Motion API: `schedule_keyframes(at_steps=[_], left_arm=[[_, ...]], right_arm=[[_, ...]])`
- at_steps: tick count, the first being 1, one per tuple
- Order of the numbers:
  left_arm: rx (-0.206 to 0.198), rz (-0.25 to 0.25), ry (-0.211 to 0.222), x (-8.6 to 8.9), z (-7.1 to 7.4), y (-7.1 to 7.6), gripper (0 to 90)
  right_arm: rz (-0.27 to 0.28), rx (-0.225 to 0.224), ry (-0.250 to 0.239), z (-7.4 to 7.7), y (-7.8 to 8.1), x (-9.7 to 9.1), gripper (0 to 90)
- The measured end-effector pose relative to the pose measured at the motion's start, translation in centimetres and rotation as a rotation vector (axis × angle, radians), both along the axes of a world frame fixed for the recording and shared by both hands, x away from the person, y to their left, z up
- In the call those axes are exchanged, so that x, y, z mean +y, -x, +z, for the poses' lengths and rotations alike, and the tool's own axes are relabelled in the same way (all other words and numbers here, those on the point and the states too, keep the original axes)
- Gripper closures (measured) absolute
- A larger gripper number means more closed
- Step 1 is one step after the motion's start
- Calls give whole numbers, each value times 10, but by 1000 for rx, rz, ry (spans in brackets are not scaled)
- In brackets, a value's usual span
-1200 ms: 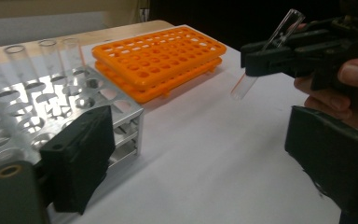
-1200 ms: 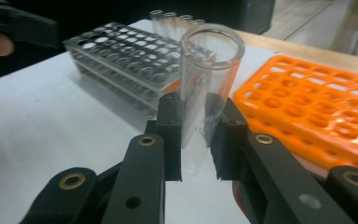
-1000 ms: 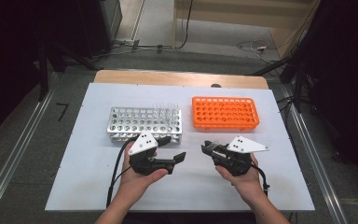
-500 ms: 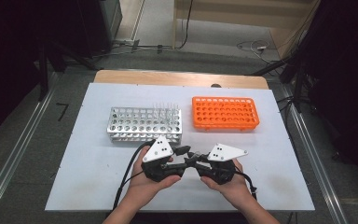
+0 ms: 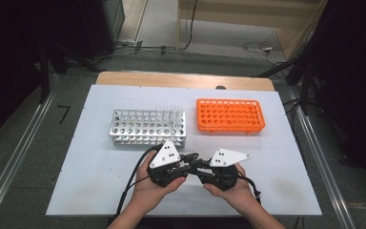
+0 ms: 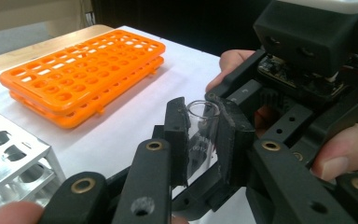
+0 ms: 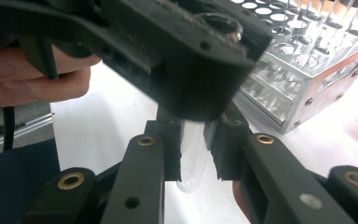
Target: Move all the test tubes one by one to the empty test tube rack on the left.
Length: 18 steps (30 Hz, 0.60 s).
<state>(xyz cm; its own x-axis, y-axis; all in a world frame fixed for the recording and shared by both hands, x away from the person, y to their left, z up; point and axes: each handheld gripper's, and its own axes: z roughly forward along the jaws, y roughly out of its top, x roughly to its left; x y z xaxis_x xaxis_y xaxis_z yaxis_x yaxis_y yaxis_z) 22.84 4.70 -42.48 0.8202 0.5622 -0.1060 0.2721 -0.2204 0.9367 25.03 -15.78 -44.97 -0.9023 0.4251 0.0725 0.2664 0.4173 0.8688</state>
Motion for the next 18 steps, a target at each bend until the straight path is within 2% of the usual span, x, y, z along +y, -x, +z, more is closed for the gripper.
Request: schedule_keyframes(at_steps=[3, 8, 14, 18], left_arm=[[-3, 16, 11, 4, 2, -1, 768], [-1, 45, 30, 16, 5, -3, 768], [15, 96, 48, 35, 7, -10, 768], [12, 127, 52, 49, 10, -17, 768]], right_arm=[[0, -9, 1, 1, 1, -2, 684], [10, -22, -32, 3, 0, -13, 483], [-63, -47, -63, 9, -7, -37, 200], [-111, -52, -77, 10, -9, -57, 96]])
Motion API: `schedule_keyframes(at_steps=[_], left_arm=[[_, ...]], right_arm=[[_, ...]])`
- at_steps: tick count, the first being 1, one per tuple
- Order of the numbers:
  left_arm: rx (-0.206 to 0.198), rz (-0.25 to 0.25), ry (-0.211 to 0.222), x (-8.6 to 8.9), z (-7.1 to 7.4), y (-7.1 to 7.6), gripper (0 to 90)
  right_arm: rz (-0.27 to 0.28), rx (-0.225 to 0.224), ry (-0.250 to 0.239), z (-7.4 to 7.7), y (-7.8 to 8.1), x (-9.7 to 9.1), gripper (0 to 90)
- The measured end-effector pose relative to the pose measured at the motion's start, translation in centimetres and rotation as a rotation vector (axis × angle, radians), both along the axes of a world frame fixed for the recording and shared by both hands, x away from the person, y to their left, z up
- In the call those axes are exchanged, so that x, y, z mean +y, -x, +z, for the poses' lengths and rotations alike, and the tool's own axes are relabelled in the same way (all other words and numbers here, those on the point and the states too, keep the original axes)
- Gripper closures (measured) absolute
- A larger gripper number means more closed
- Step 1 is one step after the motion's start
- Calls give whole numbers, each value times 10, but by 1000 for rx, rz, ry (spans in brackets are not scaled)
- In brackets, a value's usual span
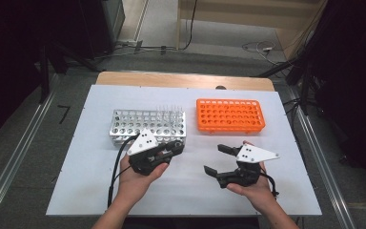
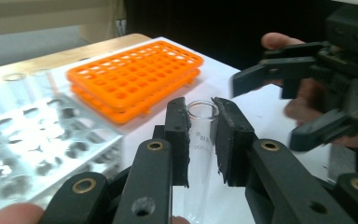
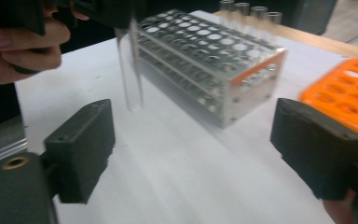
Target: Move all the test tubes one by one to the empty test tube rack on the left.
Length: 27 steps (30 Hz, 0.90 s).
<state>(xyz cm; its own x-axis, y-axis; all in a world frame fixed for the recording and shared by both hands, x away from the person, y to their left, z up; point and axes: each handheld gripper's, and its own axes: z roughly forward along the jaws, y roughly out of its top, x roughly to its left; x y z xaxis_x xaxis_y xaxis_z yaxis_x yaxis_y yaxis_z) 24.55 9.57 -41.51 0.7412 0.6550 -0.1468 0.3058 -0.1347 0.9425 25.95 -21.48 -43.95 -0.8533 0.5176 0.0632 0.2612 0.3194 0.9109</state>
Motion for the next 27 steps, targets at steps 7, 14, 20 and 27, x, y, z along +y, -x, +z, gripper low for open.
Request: schedule_keyframes(at_steps=[7, 14, 20, 27], left_arm=[[-8, 69, 27, 27, 12, -17, 768], [-29, 130, 43, 49, 25, -31, 768], [-35, 175, 36, 63, 33, -48, 768], [-29, 218, 45, 72, 37, -71, 768]], right_arm=[[-71, 3, -22, 0, 0, -34, 10], [-114, 16, -13, -4, 4, -57, 10], [-150, 28, -19, -5, 6, -76, 0], [-177, 42, 15, -12, 10, -97, 0]])
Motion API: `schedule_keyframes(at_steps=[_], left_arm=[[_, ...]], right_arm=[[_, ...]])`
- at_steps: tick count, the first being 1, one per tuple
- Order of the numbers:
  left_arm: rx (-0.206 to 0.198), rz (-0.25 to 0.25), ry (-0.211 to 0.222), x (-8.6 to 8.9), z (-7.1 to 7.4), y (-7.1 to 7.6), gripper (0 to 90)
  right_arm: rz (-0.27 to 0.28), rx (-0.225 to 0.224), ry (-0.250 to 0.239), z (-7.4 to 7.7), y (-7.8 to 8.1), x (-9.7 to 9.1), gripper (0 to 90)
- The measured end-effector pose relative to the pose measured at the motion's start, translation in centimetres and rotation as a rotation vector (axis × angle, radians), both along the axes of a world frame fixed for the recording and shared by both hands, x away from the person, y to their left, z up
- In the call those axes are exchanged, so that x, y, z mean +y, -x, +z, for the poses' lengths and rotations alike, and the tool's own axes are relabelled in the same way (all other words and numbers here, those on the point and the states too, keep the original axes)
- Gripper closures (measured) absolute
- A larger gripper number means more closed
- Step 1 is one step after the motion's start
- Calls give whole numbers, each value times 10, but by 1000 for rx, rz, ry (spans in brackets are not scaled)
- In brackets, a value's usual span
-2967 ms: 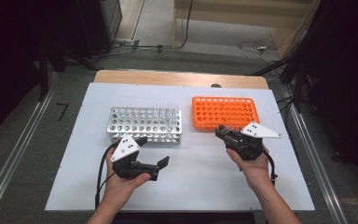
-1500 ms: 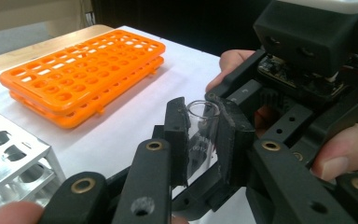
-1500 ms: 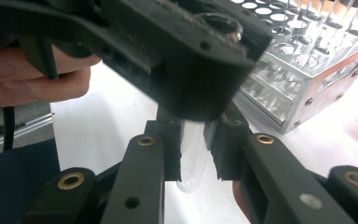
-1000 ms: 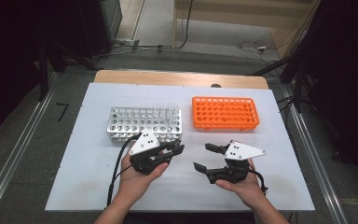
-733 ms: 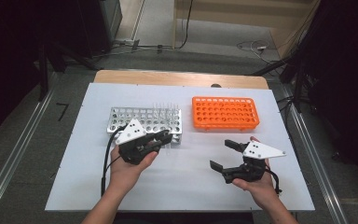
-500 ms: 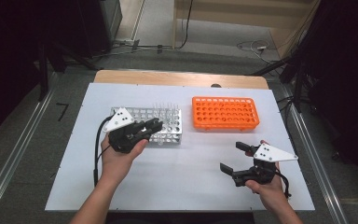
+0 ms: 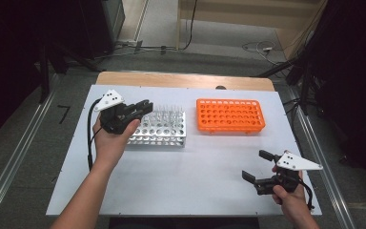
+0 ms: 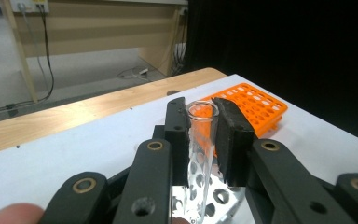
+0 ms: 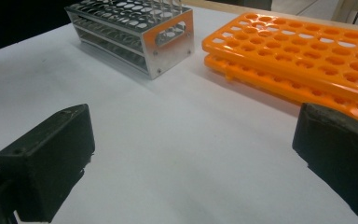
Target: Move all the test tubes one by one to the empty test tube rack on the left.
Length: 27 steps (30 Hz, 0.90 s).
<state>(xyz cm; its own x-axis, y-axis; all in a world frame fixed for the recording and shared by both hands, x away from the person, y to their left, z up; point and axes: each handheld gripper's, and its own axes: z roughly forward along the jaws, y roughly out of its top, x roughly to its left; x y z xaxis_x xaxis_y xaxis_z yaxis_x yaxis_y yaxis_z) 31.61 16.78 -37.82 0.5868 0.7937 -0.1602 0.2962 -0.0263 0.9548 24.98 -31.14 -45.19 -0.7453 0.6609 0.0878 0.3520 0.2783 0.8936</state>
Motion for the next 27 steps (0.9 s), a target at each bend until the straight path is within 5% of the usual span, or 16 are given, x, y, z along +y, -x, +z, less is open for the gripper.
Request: schedule_keyframes(at_steps=[8, 21, 27], left_arm=[[9, 58, -6, 2, -1, -26, 768], [31, 154, -44, -3, -18, -57, 768], [38, 154, -62, -8, -25, -64, 767]], right_arm=[[-8, 14, -19, -5, 2, -20, 0], [-9, 12, -9, -7, 1, -19, 0], [-5, 10, -12, -8, 0, -19, 0]])
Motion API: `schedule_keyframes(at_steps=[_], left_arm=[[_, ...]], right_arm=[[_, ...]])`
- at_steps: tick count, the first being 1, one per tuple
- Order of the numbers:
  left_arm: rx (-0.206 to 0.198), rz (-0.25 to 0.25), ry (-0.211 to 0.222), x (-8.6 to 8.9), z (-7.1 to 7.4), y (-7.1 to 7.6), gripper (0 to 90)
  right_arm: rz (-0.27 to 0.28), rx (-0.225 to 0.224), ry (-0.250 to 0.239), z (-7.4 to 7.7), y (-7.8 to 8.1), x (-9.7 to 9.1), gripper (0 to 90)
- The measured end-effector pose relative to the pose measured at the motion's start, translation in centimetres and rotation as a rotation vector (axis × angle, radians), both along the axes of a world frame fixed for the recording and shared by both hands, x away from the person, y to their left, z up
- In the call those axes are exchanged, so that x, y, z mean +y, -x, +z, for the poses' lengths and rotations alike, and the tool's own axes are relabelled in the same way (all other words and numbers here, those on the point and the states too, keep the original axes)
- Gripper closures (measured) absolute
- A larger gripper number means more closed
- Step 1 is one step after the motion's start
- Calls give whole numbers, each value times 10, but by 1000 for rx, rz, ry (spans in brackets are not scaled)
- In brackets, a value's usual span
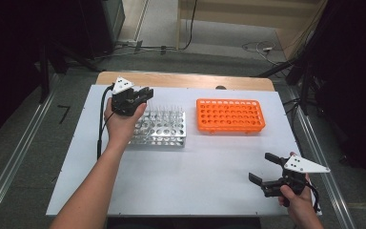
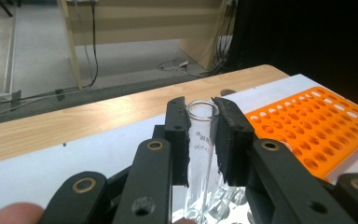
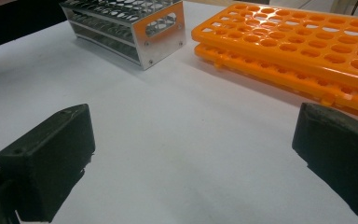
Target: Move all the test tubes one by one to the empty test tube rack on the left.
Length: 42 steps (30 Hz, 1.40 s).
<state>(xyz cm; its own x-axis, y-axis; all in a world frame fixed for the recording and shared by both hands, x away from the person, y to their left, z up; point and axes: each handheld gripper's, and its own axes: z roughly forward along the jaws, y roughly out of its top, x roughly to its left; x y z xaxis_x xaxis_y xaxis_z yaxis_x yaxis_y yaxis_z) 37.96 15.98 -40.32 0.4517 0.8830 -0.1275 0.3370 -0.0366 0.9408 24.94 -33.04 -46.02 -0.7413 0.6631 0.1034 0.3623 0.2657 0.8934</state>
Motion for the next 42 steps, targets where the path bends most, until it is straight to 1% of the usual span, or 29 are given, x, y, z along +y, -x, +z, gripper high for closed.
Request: schedule_keyframes(at_steps=[5, 7, 9, 13, 14, 16, 20, 24, 27, 32, 37, 39, 41, 42], left_arm=[[9, 9, 4, -2, -5, -2, 767], [13, 14, -6, -4, -8, -2, 767], [15, 17, -10, -5, -11, -1, 767], [35, 16, -17, -6, -19, -2, 767], [34, 17, -20, -6, -20, -1, 767], [42, 20, -32, -8, -22, -1, 767], [54, 25, -69, -11, -25, 1, 766], [60, 31, -72, -12, -28, 2, 765], [71, 32, -86, -13, -30, 2, 765], [93, 31, -91, -13, -32, 3, 764], [106, 25, -91, -12, -32, 3, 756], [108, 36, -94, -11, -32, 3, 731], [112, 35, -87, -9, -31, 4, 700], [110, 40, -93, -9, -30, 4, 685]], right_arm=[[-6, 7, -5, 0, -1, -1, 0], [-9, 1, -8, 0, -1, -2, 0], [-11, 5, -10, -1, -1, -3, 0], [-12, 7, -8, -2, -2, -3, 0], [-11, 7, -8, -2, -2, -2, 0], [-11, 7, -8, -2, -2, -2, 0], [-11, 9, -7, -3, -2, -2, 0], [-9, 7, -4, -3, -3, -2, 0], [-8, 10, -5, -3, -2, -2, 0], [-9, 12, -6, -4, -3, -2, 0], [-9, 15, -4, -4, -3, -2, 0], [-9, 14, -5, -4, -3, -2, 0], [-8, 13, -5, -4, -3, -2, 0], [-8, 13, -5, -4, -3, -2, 0]])
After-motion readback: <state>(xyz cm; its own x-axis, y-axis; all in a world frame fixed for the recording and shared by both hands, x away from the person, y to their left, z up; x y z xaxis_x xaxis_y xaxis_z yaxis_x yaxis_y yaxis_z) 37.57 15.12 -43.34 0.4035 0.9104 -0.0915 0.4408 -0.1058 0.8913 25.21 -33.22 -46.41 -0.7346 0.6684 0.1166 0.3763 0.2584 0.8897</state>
